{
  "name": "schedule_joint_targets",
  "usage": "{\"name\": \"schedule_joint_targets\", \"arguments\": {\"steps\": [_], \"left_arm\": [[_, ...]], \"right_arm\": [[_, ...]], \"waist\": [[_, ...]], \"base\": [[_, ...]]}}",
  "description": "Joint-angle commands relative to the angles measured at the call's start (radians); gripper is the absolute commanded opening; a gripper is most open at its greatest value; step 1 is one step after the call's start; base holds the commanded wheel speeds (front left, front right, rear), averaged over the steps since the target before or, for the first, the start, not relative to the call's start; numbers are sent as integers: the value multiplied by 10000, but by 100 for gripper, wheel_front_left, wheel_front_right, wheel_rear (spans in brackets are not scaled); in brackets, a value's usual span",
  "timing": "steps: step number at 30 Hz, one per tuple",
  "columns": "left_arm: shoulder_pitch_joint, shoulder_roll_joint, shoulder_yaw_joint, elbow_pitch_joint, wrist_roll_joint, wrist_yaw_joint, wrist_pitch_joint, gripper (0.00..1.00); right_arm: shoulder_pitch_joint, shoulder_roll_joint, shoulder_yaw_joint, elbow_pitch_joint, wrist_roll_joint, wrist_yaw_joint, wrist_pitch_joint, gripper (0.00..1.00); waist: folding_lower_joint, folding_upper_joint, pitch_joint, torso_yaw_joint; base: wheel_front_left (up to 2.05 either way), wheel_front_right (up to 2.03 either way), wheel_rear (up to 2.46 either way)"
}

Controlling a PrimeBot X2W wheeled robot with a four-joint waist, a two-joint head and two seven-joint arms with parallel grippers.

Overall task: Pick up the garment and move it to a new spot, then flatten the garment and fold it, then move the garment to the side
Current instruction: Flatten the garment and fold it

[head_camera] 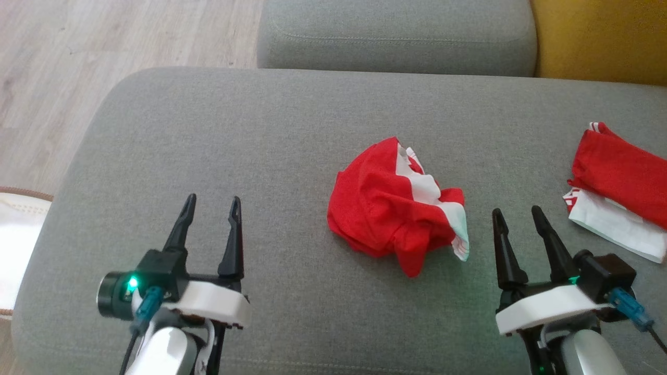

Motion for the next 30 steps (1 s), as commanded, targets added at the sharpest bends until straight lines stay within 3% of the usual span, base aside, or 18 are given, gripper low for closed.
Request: {"name": "schedule_joint_targets", "arguments": {"steps": [1,10,21,22,23,24,30], "left_arm": [[-406,-16,536,-391,188,-118,-59,100],[-385,-544,1141,-203,607,-807,-60,100],[-547,-1108,1625,180,1072,-1487,-60,100],[-559,-1146,1662,211,1101,-1536,-60,100],[-565,-1183,1691,244,1132,-1584,-60,100],[-565,-1218,1714,275,1166,-1627,-60,100],[-505,-1392,1844,433,1332,-1800,-60,100]], "right_arm": [[-355,-30,289,-291,1,65,-112,100],[-447,-30,691,-81,-128,65,111,100],[-1210,-30,906,1818,-526,65,296,100],[-1303,-30,929,2016,-533,65,316,87],[-1398,-30,869,2192,-569,65,278,14],[-1495,-30,777,2350,-610,65,222,0],[-2440,-30,-219,2746,-1273,65,-124,0]], "waist": [[0,-1,2,-16],[0,-1,380,37],[0,-1,996,614],[0,-1,1013,677],[0,-1,1016,733],[0,-1,1013,781],[0,-1,894,958]], "base": [[0,0,0],[0,0,0],[0,0,0],[0,0,0],[0,0,0],[0,0,0],[0,0,0]]}}
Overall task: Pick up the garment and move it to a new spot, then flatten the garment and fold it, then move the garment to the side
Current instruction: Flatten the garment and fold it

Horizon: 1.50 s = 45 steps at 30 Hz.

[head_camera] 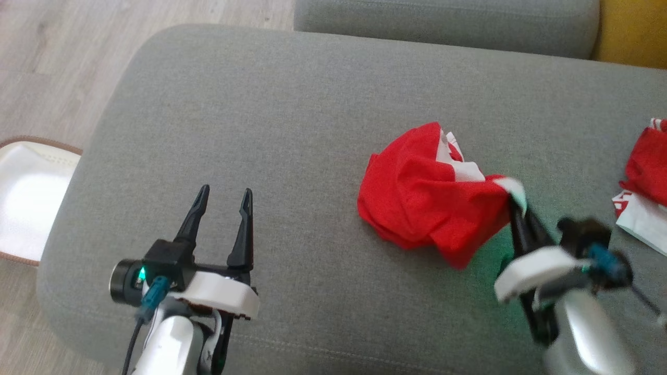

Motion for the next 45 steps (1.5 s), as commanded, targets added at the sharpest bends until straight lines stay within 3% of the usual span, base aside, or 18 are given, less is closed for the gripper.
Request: {"name": "schedule_joint_targets", "arguments": {"steps": [1,7,12,16,20,23,27,33,37,45], "left_arm": [[-373,-26,455,-233,139,-54,-60,100],[-302,-141,503,-113,223,-167,-60,100],[-236,-208,442,0,259,-245,-60,100],[-130,-248,378,30,185,-246,-61,100],[71,-265,457,-30,127,-188,-61,100],[190,-271,494,-57,128,-168,-61,100],[305,-277,546,-64,94,-149,-61,100],[302,-280,453,41,105,-158,-61,100],[328,-281,531,61,126,-135,-61,100],[383,-282,467,22,47,-124,-61,100]], "right_arm": [[-918,-33,41,-303,-279,65,-123,0],[-3154,-473,82,-120,-1014,65,323,0],[-5724,-1130,766,865,-1398,65,561,0],[-7418,-1297,952,1665,-1459,65,36,0],[-8230,-1032,1094,1965,-1637,65,-754,0],[-7790,-722,1854,2029,-1637,65,-1008,0],[-6011,-509,3861,2284,-1115,65,-1084,0],[-3193,-800,6297,2364,161,65,-1054,0],[-2136,-1277,6744,1886,804,65,-766,0],[-872,-2417,5640,551,657,65,112,0]], "waist": [[0,0,-97,45],[0,0,-392,122],[0,0,-618,236],[0,0,-830,438],[0,0,-924,433],[0,0,-967,388],[0,0,-960,169],[0,0,-1021,-257],[0,0,-1103,-655],[0,0,-1223,-1354]], "base": [[0,0,0],[0,0,0],[0,0,0],[0,0,0],[0,0,0],[0,0,0],[0,0,0],[0,0,0],[0,0,0],[0,0,0]]}}
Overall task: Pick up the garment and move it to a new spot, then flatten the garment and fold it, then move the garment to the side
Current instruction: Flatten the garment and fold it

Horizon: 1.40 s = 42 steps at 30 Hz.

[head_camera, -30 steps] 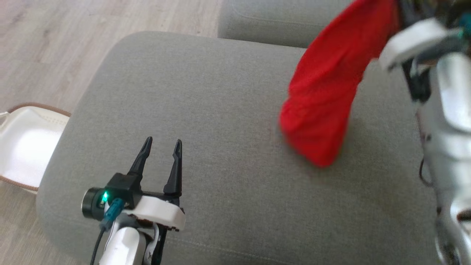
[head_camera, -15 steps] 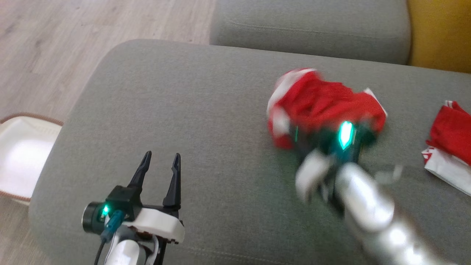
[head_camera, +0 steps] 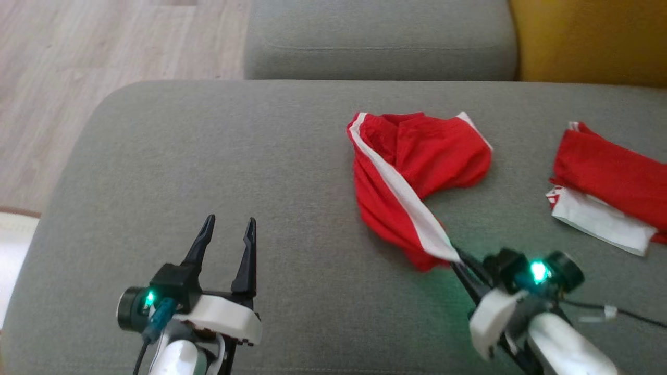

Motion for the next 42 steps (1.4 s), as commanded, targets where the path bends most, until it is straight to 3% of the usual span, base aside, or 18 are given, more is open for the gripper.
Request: {"name": "schedule_joint_targets", "arguments": {"steps": [1,2,3,4,10,17,21,32,42], "left_arm": [[-325,-21,288,-315,-73,75,-61,100],[-327,-21,290,-322,-91,103,-61,100],[-331,-21,285,-327,-108,110,-61,100],[-336,-21,278,-322,-114,104,-61,100],[-390,-21,338,-276,-100,76,-61,100],[-507,-22,621,-289,-109,12,-61,100],[-627,-22,794,-298,-86,-74,-61,100],[-731,-22,763,-282,-77,-114,-61,100],[-814,-22,552,-154,-107,-166,-61,100]], "right_arm": [[147,-63,167,-470,-79,63,116,0],[336,-107,213,-751,-84,63,260,25],[508,-141,198,-1054,-64,63,355,94],[676,-158,146,-1349,-19,63,454,100],[1295,106,-911,-2988,38,63,668,100],[1879,1629,-3048,-4433,-55,63,184,100],[2265,2148,-3876,-4720,-193,63,-11,100],[2336,2370,-3779,-4671,-346,63,159,100],[2255,2383,-2514,-3730,252,63,1256,100]], "waist": [[0,-1,-25,-125],[0,-1,-23,-184],[0,-1,-16,-227],[0,-1,-8,-264],[0,-1,5,-409],[0,-1,-70,-438],[0,-1,1,-475],[0,-1,136,-482],[0,-1,516,46]], "base": [[0,0,0],[0,0,0],[0,0,0],[0,0,0],[0,0,0],[0,0,0],[0,0,0],[0,0,0],[0,0,0]]}}
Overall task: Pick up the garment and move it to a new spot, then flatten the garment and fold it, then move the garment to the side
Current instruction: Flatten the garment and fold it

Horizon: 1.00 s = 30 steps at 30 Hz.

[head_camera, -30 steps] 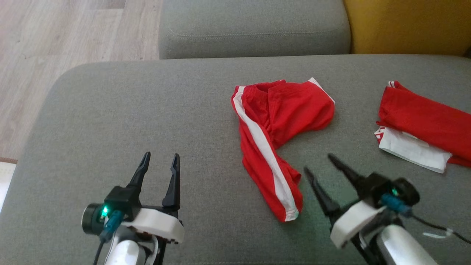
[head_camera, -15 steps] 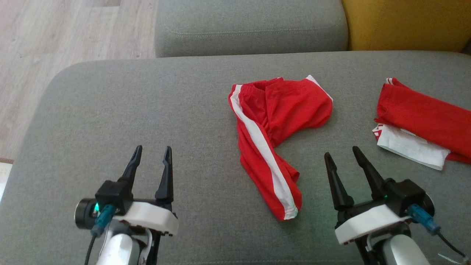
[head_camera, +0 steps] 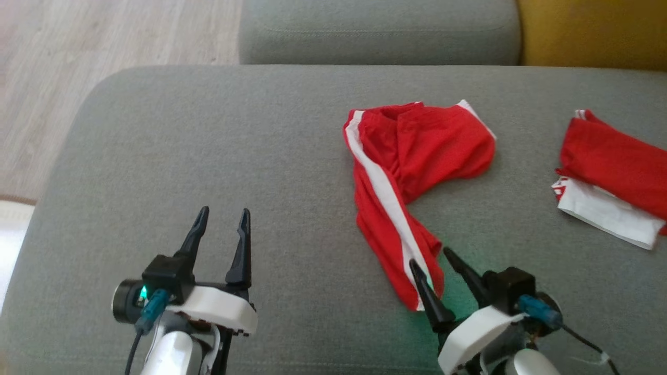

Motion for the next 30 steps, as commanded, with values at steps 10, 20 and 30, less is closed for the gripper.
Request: {"name": "schedule_joint_targets", "arguments": {"steps": [10,20,30], "left_arm": [[-771,1,98,-195,-90,-16,-61,100],[-770,1,86,-146,-130,41,-61,100],[-670,1,101,-206,-217,112,-61,100]], "right_arm": [[-1299,-8,335,2013,-688,63,723,100],[-2350,-301,-172,3752,-1815,63,523,0],[-4452,-2691,-387,3574,-3759,63,109,0]], "waist": [[0,0,415,678],[0,0,296,784],[0,0,0,597]], "base": [[0,0,0],[0,0,0],[0,0,0]]}}
